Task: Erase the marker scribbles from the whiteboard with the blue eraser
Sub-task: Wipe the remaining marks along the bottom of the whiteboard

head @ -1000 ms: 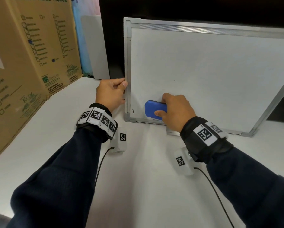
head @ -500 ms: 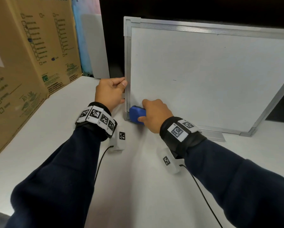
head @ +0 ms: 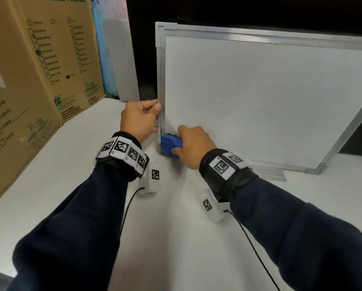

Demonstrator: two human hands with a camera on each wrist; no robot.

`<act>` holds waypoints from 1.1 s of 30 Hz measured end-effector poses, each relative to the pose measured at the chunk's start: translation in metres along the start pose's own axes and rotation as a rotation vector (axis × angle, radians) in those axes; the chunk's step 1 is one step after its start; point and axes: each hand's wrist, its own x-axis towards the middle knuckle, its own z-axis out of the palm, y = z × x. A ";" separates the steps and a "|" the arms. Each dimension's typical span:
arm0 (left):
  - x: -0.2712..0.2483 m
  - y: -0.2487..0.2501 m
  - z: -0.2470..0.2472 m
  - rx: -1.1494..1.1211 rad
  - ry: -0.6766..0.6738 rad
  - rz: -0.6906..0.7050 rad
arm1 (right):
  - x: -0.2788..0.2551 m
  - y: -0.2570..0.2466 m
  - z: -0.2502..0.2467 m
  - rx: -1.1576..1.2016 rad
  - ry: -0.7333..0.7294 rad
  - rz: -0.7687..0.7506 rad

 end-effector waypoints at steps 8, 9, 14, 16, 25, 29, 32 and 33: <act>0.000 0.004 0.001 0.011 -0.022 -0.010 | -0.023 0.051 -0.019 -0.015 0.005 0.092; -0.001 0.005 0.001 0.013 -0.025 -0.009 | -0.027 0.058 -0.022 -0.006 0.016 0.102; -0.006 0.010 0.003 0.053 -0.010 0.019 | -0.045 0.090 -0.033 -0.022 0.051 0.154; -0.008 0.010 0.003 0.063 0.000 0.025 | -0.052 0.103 -0.037 -0.015 0.067 0.171; -0.011 0.009 0.009 0.129 0.104 0.043 | -0.063 0.122 -0.050 -0.038 0.098 0.174; -0.010 0.007 0.010 0.171 0.112 0.067 | -0.050 0.099 -0.046 -0.037 0.065 0.097; -0.008 0.005 0.008 0.181 0.110 0.077 | -0.033 0.073 -0.037 -0.024 0.047 0.050; -0.007 0.004 0.007 0.180 0.109 0.078 | -0.027 0.065 -0.035 -0.020 0.044 0.036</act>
